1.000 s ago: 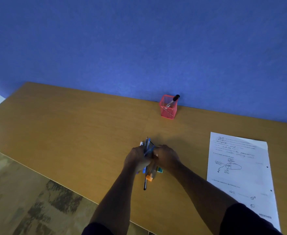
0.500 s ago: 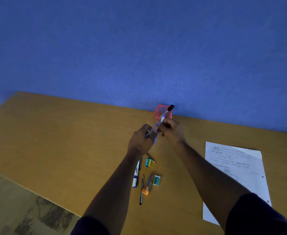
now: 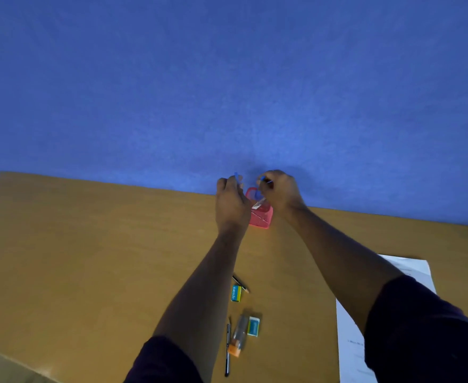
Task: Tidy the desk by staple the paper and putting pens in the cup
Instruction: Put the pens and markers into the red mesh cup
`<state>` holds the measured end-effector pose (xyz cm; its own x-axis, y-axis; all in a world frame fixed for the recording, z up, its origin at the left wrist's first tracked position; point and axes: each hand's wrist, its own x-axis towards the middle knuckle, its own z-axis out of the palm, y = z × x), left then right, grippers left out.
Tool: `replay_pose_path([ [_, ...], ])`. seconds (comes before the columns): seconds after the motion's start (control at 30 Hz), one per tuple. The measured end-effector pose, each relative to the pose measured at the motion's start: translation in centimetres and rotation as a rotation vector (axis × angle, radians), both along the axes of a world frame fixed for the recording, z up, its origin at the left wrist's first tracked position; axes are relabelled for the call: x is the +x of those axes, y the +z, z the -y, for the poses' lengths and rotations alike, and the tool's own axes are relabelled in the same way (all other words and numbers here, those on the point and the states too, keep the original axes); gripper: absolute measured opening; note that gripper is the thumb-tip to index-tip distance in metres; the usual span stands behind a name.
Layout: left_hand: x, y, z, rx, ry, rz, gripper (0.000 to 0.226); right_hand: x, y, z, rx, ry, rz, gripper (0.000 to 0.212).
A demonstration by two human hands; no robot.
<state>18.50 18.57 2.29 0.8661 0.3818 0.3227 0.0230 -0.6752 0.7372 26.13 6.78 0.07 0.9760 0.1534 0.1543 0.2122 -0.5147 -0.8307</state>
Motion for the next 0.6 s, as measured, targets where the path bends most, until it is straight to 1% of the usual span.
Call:
replay_pose_path([
  [0.07,0.2,-0.6,-0.1,0.036,-0.014,-0.027,0.027,0.3,-0.3,-0.4,-0.053,0.017,0.003,0.017],
  [0.2,0.7,-1.1,-0.5,0.073,-0.027,-0.065,0.023,0.6,-0.9,-0.5,-0.233,0.022,0.030,0.023],
  [0.3,1.3,-1.0,-0.8,0.084,-0.028,-0.060,0.021,0.7,-1.4,-0.2,-0.304,0.015,0.080,0.024],
  [0.37,1.7,-0.9,-0.9,0.108,-0.036,-0.075,0.021,0.5,-1.6,0.1,-0.313,0.026,0.113,0.026],
  [0.47,2.1,-0.8,-0.6,0.172,-0.076,-0.094,0.013,0.0,-1.8,0.6,-0.260,0.026,0.163,0.029],
  [0.53,2.3,-0.7,-0.2,0.178,-0.101,-0.081,0.012,-0.4,-2.1,0.9,-0.232,0.028,0.168,0.032],
  [0.6,2.4,-0.8,0.3,0.163,-0.116,-0.069,0.014,-0.9,-2.5,1.3,-0.213,0.037,0.167,0.030],
])
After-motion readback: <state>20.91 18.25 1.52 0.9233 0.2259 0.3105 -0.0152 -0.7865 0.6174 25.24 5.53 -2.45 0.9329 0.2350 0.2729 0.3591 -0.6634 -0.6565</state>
